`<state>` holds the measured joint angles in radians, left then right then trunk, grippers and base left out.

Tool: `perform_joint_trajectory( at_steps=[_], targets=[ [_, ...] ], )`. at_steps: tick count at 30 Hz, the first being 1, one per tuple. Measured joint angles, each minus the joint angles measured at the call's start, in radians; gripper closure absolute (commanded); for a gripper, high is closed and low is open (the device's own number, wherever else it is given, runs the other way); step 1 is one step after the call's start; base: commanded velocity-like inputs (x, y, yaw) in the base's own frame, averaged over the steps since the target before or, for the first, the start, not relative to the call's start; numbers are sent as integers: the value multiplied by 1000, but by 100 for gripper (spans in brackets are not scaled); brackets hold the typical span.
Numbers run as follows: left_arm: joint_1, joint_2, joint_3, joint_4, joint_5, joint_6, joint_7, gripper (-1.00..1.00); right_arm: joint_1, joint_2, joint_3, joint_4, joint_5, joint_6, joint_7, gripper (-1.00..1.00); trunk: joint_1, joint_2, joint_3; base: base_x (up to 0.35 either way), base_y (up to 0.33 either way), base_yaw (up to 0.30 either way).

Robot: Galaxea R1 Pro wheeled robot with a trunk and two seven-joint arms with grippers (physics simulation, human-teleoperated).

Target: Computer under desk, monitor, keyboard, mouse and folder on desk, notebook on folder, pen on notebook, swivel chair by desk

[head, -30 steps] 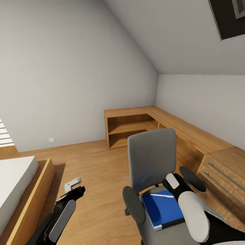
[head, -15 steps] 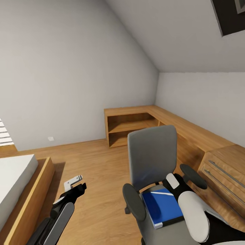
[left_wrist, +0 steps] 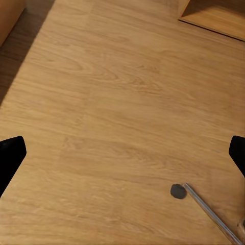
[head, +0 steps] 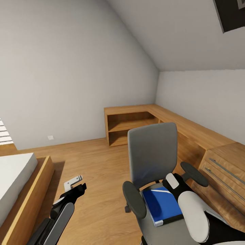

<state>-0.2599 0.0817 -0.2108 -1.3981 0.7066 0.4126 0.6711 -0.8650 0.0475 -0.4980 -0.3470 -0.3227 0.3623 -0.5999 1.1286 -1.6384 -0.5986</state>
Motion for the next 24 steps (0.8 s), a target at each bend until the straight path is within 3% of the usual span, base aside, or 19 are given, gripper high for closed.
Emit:
perform_joint_trajectory(
  at_steps=[24],
  targets=[
    [0,3,-1,40,-2,0,-2,-100,0,-2,0,2,0,1,2,-100,0,0,0,3,0,0]
  ],
)
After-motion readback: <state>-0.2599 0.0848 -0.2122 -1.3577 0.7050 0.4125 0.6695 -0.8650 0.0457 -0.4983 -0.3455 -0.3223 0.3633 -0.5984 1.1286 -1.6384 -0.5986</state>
